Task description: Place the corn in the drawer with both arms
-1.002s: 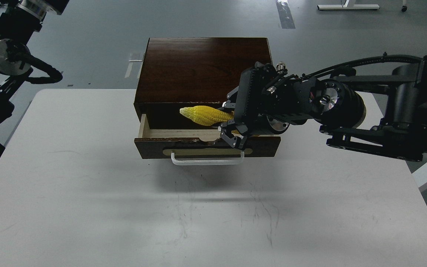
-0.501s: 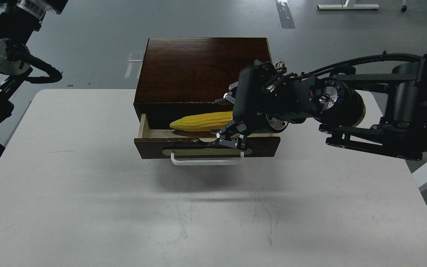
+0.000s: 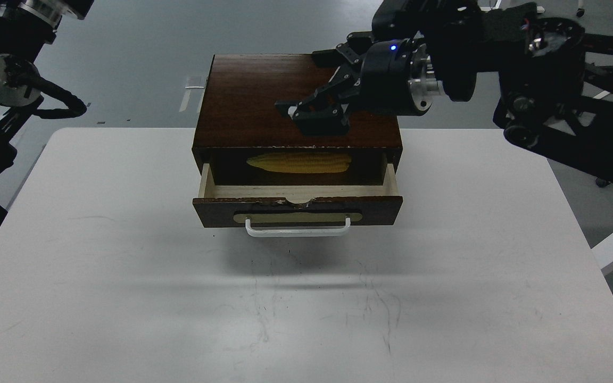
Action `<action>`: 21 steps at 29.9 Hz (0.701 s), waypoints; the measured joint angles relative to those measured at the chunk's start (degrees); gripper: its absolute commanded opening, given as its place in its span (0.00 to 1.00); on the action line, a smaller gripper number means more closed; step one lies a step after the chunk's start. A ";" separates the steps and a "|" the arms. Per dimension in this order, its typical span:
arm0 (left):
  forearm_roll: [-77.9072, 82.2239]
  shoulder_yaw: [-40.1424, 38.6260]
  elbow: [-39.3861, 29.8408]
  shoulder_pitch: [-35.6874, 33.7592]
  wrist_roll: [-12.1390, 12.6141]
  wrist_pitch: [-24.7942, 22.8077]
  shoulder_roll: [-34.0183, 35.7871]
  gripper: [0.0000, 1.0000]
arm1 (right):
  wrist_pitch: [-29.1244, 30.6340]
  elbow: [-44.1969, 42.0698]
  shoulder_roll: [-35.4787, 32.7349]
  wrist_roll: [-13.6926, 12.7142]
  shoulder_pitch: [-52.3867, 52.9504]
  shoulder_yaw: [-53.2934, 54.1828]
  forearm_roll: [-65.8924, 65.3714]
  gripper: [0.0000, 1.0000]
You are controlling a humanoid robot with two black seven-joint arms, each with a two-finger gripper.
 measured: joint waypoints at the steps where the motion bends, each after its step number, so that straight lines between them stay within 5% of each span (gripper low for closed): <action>1: 0.00 0.00 0.00 -0.08 0.02 0.03 -0.06 0.98 | -0.07 -0.52 -0.91 -0.02 -0.09 1.06 2.79 1.00; 21: -0.19 0.80 0.83 1.35 -0.10 0.18 -1.71 0.98 | -3.50 -32.24 -8.12 0.41 -3.19 7.00 79.83 1.00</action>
